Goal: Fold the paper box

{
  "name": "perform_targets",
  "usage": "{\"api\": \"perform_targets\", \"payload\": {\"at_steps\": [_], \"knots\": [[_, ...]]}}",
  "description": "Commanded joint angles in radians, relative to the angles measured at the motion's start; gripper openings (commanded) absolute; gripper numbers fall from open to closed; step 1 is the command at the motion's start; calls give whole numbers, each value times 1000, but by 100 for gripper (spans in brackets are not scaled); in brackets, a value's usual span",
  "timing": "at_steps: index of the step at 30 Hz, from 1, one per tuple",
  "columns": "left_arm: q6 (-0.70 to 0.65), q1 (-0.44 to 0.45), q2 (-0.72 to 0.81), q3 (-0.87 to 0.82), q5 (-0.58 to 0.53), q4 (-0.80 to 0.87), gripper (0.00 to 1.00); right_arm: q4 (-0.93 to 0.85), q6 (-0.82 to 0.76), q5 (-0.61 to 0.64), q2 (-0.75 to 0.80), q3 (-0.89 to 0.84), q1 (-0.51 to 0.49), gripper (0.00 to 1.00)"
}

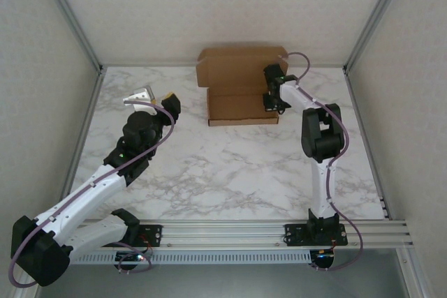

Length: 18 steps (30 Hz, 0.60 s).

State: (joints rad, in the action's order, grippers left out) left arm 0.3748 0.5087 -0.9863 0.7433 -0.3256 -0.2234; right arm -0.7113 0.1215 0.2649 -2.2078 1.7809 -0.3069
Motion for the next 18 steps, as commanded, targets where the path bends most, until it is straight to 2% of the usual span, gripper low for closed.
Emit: {"api": "perform_targets", "payload": {"at_steps": [1, 4, 8, 11, 14, 18], "knots": [[9, -9, 15, -7, 19, -28, 69, -39, -73, 180, -38, 22, -34, 4], [10, -9, 14, -9, 21, -30, 69, -39, -113, 266, -45, 22, -61, 2], [13, -9, 14, -11, 23, -33, 69, -61, -129, 303, -55, 30, -72, 2], [12, -10, 17, -10, 20, -31, 69, -52, -112, 261, -17, -4, -74, 5], [14, -9, 22, -10, 20, -28, 69, 0, -84, 176, 71, -108, -75, 8], [18, -9, 24, -7, 20, -23, 69, 49, -42, 139, 184, -259, -80, 11]]}}
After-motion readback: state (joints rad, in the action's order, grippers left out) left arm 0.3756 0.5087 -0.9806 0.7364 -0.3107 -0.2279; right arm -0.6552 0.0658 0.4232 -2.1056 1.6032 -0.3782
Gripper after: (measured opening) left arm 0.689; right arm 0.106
